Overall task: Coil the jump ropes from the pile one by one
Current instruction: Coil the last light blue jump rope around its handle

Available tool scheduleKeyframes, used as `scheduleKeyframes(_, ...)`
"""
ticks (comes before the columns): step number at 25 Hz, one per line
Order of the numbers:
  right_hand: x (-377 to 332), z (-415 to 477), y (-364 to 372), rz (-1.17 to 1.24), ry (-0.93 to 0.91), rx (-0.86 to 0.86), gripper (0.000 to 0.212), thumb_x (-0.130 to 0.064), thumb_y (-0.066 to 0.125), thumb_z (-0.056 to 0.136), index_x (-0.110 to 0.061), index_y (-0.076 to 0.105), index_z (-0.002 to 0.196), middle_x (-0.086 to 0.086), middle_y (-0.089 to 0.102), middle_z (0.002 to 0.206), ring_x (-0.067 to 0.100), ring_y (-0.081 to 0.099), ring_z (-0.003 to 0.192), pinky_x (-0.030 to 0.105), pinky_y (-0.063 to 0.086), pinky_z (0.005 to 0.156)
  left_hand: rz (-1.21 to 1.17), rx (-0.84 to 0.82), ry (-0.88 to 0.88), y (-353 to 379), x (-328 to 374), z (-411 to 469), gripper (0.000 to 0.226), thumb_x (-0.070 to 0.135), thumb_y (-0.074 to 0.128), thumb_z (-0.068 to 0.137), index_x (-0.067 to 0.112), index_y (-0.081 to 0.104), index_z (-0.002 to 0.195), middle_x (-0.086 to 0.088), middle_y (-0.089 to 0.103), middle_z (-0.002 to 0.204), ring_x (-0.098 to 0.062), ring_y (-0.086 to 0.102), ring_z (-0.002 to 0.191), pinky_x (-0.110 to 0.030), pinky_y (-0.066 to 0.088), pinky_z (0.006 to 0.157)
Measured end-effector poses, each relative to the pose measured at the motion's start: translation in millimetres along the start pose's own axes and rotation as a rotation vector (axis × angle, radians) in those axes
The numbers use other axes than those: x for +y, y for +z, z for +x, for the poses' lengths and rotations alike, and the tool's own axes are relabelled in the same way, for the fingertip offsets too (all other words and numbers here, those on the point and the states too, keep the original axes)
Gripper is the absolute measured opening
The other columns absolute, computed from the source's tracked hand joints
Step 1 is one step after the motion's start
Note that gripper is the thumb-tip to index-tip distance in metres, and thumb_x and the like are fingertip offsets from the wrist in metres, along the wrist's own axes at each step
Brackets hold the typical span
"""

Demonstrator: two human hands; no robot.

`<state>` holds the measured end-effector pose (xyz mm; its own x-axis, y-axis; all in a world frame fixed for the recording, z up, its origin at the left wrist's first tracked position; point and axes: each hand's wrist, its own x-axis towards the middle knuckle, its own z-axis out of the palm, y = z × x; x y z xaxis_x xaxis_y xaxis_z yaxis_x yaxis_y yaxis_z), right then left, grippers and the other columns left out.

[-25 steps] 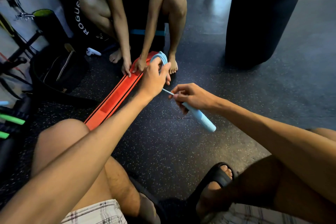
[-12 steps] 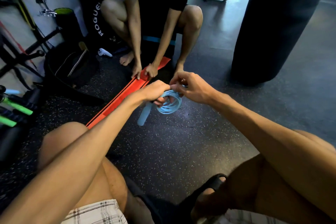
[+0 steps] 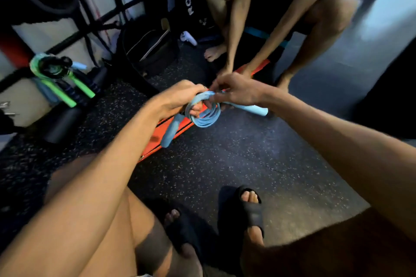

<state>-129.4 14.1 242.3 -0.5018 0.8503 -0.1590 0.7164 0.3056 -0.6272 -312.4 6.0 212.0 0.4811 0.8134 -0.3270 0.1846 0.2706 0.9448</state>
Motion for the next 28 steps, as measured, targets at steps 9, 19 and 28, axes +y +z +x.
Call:
scheduleKeyframes(9,14.0,195.2,58.8,0.128,-0.211,-0.115,0.017,-0.020,0.061,0.095,-0.003,0.064,0.093,0.013,0.065,0.069,0.016,0.055,0.055,0.024,0.042,0.051,0.131,0.443,0.006,-141.4,-49.9,27.5,0.029,0.023,0.046,0.102,0.001,0.064,0.097,-0.013,0.069,0.081,-0.012,0.060,0.060,-0.021,0.049,0.060)
scheduleKeyframes(19,-7.6,327.3,123.5,0.455,-0.289,-0.273,0.019,-0.013,0.068,0.090,-0.008,0.052,0.097,0.004,0.057,0.070,0.005,0.054,0.047,0.022,0.045,0.046,0.160,0.994,0.077,-220.9,-108.2,13.4,0.020,0.001,0.061,0.091,0.004,0.063,0.111,-0.007,0.066,0.092,-0.005,0.065,0.071,-0.016,0.051,0.077)
scheduleKeyframes(28,-47.5,431.1,176.5,0.448,-0.546,0.050,0.011,-0.012,0.062,0.086,-0.015,0.054,0.093,-0.009,0.061,0.086,0.012,0.060,0.084,0.035,0.051,0.085,0.429,1.611,0.340,-297.0,-136.7,48.3,0.009,0.005,0.058,0.090,0.008,0.064,0.096,0.001,0.068,0.091,-0.006,0.063,0.076,-0.026,0.052,0.077)
